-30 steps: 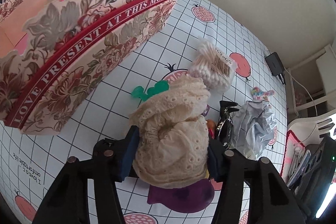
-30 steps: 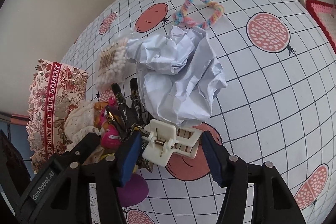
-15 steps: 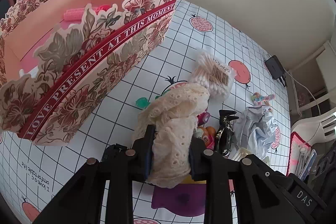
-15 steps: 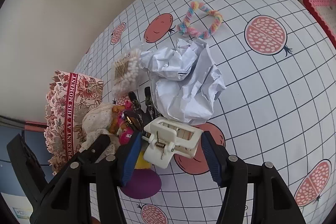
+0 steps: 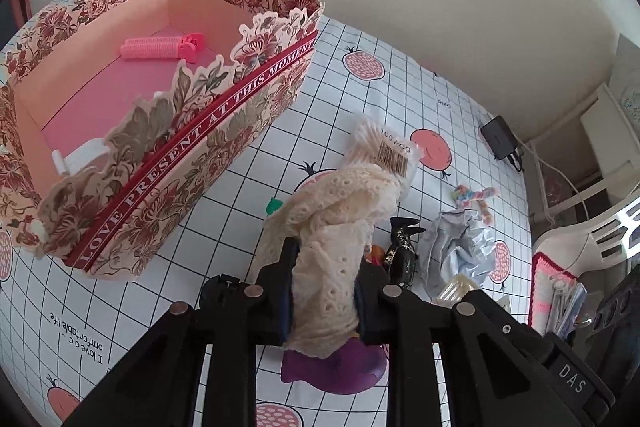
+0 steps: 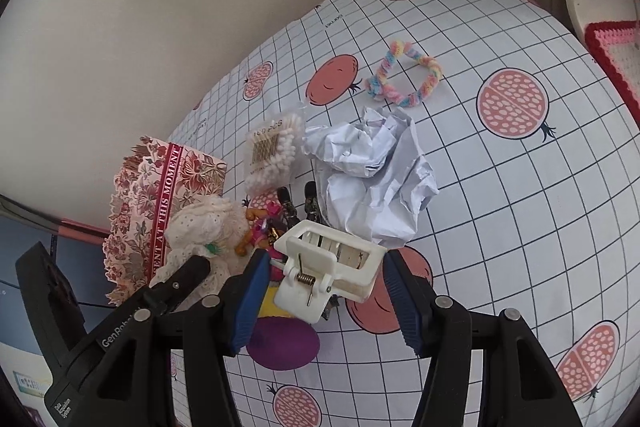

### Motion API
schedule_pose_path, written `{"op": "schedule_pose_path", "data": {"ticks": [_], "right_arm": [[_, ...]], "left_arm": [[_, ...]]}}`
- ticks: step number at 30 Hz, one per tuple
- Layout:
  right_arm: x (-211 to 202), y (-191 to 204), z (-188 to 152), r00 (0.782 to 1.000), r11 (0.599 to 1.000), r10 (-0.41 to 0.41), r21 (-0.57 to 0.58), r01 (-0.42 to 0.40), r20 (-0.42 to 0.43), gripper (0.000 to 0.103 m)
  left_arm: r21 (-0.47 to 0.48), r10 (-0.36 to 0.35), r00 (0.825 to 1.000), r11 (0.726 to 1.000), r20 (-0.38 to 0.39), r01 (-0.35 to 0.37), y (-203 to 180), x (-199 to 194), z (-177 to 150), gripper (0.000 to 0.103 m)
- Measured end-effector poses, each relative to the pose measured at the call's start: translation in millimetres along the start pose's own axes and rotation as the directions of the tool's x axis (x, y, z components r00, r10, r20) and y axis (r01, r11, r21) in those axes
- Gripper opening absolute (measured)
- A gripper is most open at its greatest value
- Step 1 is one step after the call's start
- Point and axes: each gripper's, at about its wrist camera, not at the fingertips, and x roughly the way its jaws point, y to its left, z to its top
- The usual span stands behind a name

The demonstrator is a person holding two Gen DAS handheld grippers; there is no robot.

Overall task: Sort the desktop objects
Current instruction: 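Carry the lace cloth and white hair clip over the gift box and release them inside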

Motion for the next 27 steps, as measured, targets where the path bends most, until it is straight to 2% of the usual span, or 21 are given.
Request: {"op": "schedule_pose_path", "data": {"ticks": [9, 13, 17, 20, 27], "right_arm": [[-21.2, 25.8, 7.4, 0.990, 0.998, 0.040, -0.048, -0.034, 0.137, 0.061], [-39.8, 39.3, 6.8, 0.970, 0.992, 0.060, -0.126, -0.031, 0.235, 0.061], [-50.5, 50.3, 4.9, 0.954, 0.986, 0.076, -0.164, -0.028, 0.292, 0.061], [-49.7, 57.7, 1.7, 0.951, 0.984, 0.079, -0.178, -0.026, 0.298, 0.061], [-44.1, 76.1, -7.0, 0.952, 0.976, 0.109, -0.212, -0.048, 0.285, 0.061]], "left_arm": [[-0.044, -0.058, 0.998, 0.997, 0.029, 0.059, 5.4, -10.2, 2.7, 0.024], [-0.057, -0.092, 0.993, 0.994, 0.069, 0.096, 9.8, -21.2, 4.8, 0.024], [-0.036, -0.096, 0.987, 0.994, 0.129, 0.101, 12.6, -39.4, 8.6, 0.024], [-0.038, -0.112, 0.979, 0.992, 0.171, 0.120, 16.4, -53.1, 12.2, 0.024], [-0.056, -0.127, 0.968, 0.988, 0.215, 0.142, 30.3, -71.8, 18.2, 0.024]]}}
